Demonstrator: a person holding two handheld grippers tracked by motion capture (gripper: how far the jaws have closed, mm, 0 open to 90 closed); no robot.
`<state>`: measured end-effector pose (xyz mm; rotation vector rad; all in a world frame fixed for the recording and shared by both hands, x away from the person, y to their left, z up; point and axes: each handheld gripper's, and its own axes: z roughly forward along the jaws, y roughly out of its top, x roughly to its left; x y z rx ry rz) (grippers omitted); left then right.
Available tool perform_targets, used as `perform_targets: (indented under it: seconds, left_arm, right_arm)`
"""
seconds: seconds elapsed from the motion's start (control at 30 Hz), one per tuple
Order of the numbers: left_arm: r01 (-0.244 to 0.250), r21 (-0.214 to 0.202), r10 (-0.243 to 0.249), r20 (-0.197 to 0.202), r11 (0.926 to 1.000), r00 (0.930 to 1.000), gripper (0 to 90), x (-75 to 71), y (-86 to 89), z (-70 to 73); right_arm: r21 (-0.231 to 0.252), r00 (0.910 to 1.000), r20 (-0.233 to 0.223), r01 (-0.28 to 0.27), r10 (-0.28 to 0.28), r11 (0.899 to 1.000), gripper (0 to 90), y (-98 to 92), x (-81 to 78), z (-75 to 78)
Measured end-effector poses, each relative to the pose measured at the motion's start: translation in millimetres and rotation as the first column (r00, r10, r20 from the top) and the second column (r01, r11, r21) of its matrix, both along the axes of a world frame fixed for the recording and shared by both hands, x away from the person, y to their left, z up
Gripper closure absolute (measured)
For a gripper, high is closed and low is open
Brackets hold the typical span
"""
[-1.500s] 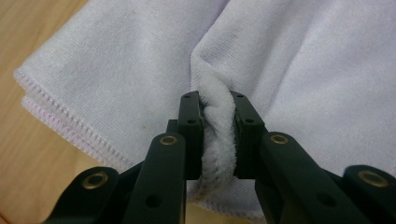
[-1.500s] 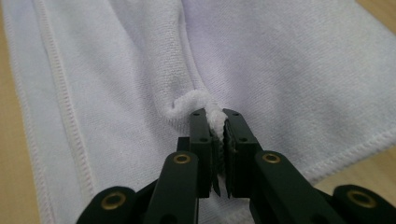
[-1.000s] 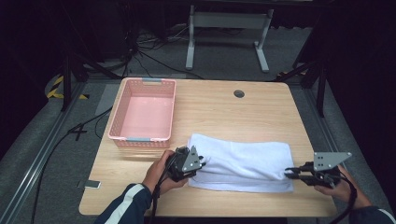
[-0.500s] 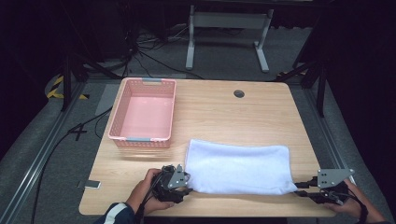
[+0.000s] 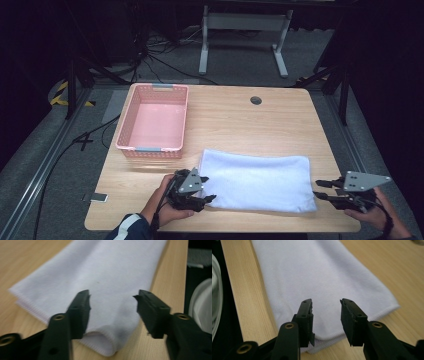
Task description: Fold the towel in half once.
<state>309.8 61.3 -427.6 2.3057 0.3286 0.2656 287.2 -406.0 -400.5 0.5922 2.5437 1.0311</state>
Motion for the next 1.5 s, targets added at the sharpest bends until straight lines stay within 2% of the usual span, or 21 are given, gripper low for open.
perform_targets:
  seconds: [0.03, 0.1, 0.13, 0.2, 0.23, 0.27, 0.3, 0.43, 0.5, 0.53, 0.6, 0.67, 0.7, 0.77, 0.8, 0.9, 0.97, 1.03, 1.2, 1.37, 1.5]
  left_arm:
    - [0.0, 0.032, 0.0, -0.011, 0.9995, 0.9999, 49.9, 2.6, -3.8, -6.8]
    - [0.01, 0.041, -0.009, -0.017, 0.9991, 0.9998, 53.7, 4.3, -4.3, -10.9]
    - [-0.012, 0.092, 0.014, -0.016, 0.9957, 0.9998, 53.3, 6.4, -2.3, -20.8]
    - [-0.057, 0.122, 0.057, 0.002, 0.9909, 0.9984, 50.7, 7.9, 2.1, -27.0]
    - [-0.057, 0.122, 0.057, 0.002, 0.9909, 0.9984, 50.1, 7.9, 2.1, -27.0]
    - [-0.072, 0.141, 0.07, 0.019, 0.9873, 0.9974, 48.5, 8.8, 4.0, -29.9]
    - [-0.084, 0.118, 0.084, 0.004, 0.9894, 0.9964, 48.2, 11.0, 6.6, -31.2]
    - [-0.103, 0.106, 0.104, 0.001, 0.9889, 0.9946, 47.6, 11.3, 7.1, -31.8]
    - [-0.124, 0.088, 0.127, -0.023, 0.9884, 0.9916, 40.5, 11.3, 10.0, -31.7]
    - [-0.153, 0.073, 0.156, -0.036, 0.9856, 0.9871, 40.5, 11.2, 13.1, -31.3]
    - [-0.2, 0.032, 0.202, -0.078, 0.9792, 0.9762, 30.0, 9.9, 20.8, -29.1]
    - [-0.247, 0.002, 0.245, -0.115, 0.969, 0.9625, 22.7, 8.1, 27.9, -29.0]
    - [-0.25, -0.008, 0.247, -0.13, 0.9682, 0.9603, 19.5, 8.1, 29.8, -29.6]
    - [-0.279, 0.009, 0.277, -0.16, 0.9602, 0.9475, 16.9, 5.8, 29.4, -33.1]
    - [-0.279, 0.009, 0.277, -0.16, 0.9602, 0.9475, 16.9, 5.8, 29.4, -33.1]
    - [-0.297, 0.027, 0.297, -0.173, 0.9544, 0.9389, 16.8, 3.5, 25.0, -37.6]
    - [-0.291, 0.022, 0.29, -0.178, 0.9565, 0.9403, 16.6, 3.0, 20.4, -39.5]
    - [-0.291, 0.063, 0.297, -0.173, 0.9548, 0.939, 16.2, 3.5, 15.0, -41.3]
    - [-0.286, 0.039, 0.288, -0.153, 0.9575, 0.9452, 12.8, 7.9, 15.0, -44.7]
    - [-0.28, 0.038, 0.282, -0.141, 0.9593, 0.9489, 12.4, 7.0, 16.1, -45.5]
    - [-0.277, 0.031, 0.279, -0.136, 0.9604, 0.9508, 12.9, 7.0, 17.7, -46.2]
  right_arm:
    - [-0.02, 0.9998, -0.014, -0.016, 0.016, 1.0, 59.4, 7.4, 3.3, -4.9]
    - [-0.025, 0.9993, -0.037, 0.004, -0.005, 1.0, 59.3, 14.4, 9.3, -15.6]
    - [-0.044, 0.9979, -0.064, 0.008, -0.011, 0.999, 58.1, 16.9, 13.0, -23.6]
    - [-0.09, 0.9951, -0.089, 0.036, -0.044, 0.995, 59.4, 18.5, 17.8, -35.0]
    - [-0.09, 0.9951, -0.089, 0.036, -0.044, 0.995, 59.4, 18.5, 17.8, -35.0]
    - [-0.071, 0.9909, -0.124, 0.043, -0.051, 0.997, 60.5, 15.4, 22.5, -42.7]
    - [-0.054, 0.9895, -0.132, 0.052, -0.059, 0.997, 61.5, 13.7, 23.8, -43.4]
    - [-0.048, 0.9853, -0.144, 0.085, -0.091, 0.995, 62.0, 9.2, 26.2, -43.4]
    - [-0.054, 0.9849, -0.141, 0.095, -0.101, 0.994, 58.7, 9.0, 26.3, -42.1]
    - [-0.06, 0.9861, -0.129, 0.098, -0.105, 0.993, 56.0, 9.5, 26.6, -41.2]
    - [-0.059, 0.9875, -0.095, 0.12, -0.126, 0.991, 54.0, 12.4, 27.6, -34.3]
    - [-0.011, 0.9896, -0.076, 0.122, -0.122, 0.993, 50.8, 18.6, 31.6, -23.7]
    - [0.01, 0.992, -0.065, 0.109, -0.108, 0.994, 50.1, 24.6, 35.9, -18.4]
    - [-0.002, 0.9928, -0.047, 0.11, -0.11, 0.994, 47.0, 40.2, 46.1, -11.8]
    - [-0.002, 0.9928, -0.047, 0.11, -0.11, 0.994, 47.0, 40.2, 46.1, -11.8]
    - [-0.008, 0.9984, -0.042, 0.036, -0.036, 0.999, 43.7, 84.2, 67.9, -3.1]
    - [0.003, 0.9986, -0.049, -0.02, 0.02, 1.0, 42.6, 114.4, 82.4, 1.2]
    - [0.013, 0.9952, -0.072, -0.066, 0.066, 0.998, 41.1, 152.3, 101.6, 3.4]
    - [0.01, 0.9886, -0.103, -0.11, 0.11, 0.994, 38.1, 217.2, 137.5, -0.9]
    - [-0.06, 0.9851, -0.121, -0.131, 0.123, 0.99, 37.2, 261.6, 162.6, -13.5]
    - [-0.084, 0.978, -0.151, -0.157, 0.144, 0.984, 36.9, 280.9, 174.1, -23.4]
